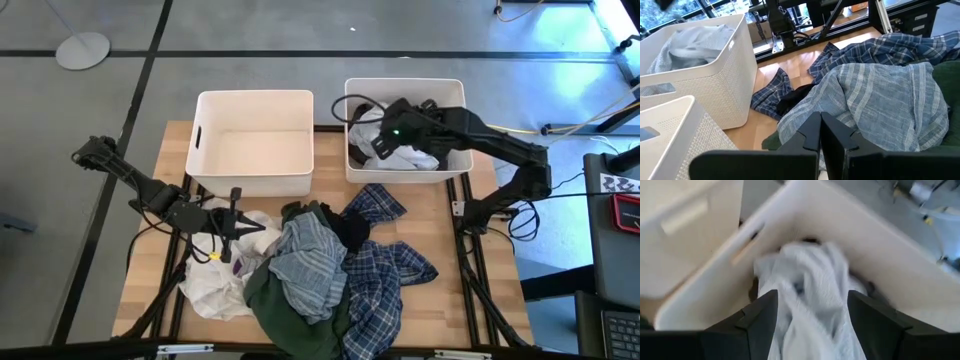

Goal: Sort clothes
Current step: Put the black shorts into the right white bin

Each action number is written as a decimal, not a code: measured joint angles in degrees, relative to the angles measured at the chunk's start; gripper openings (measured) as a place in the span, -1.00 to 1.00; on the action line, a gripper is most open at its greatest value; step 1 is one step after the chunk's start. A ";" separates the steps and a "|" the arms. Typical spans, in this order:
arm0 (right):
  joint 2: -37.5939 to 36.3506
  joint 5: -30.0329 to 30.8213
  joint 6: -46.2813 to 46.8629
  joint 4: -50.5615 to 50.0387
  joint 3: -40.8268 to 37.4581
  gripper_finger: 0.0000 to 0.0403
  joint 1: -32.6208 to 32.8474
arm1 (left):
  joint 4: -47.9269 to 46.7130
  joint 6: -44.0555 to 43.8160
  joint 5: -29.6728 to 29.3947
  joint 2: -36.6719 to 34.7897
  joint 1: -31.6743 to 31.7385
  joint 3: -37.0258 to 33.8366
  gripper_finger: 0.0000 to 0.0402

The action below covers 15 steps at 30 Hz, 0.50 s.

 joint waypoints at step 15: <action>0.11 -10.95 1.14 4.54 -1.61 0.19 16.17 | -0.48 -0.82 0.02 0.04 0.00 0.00 -0.99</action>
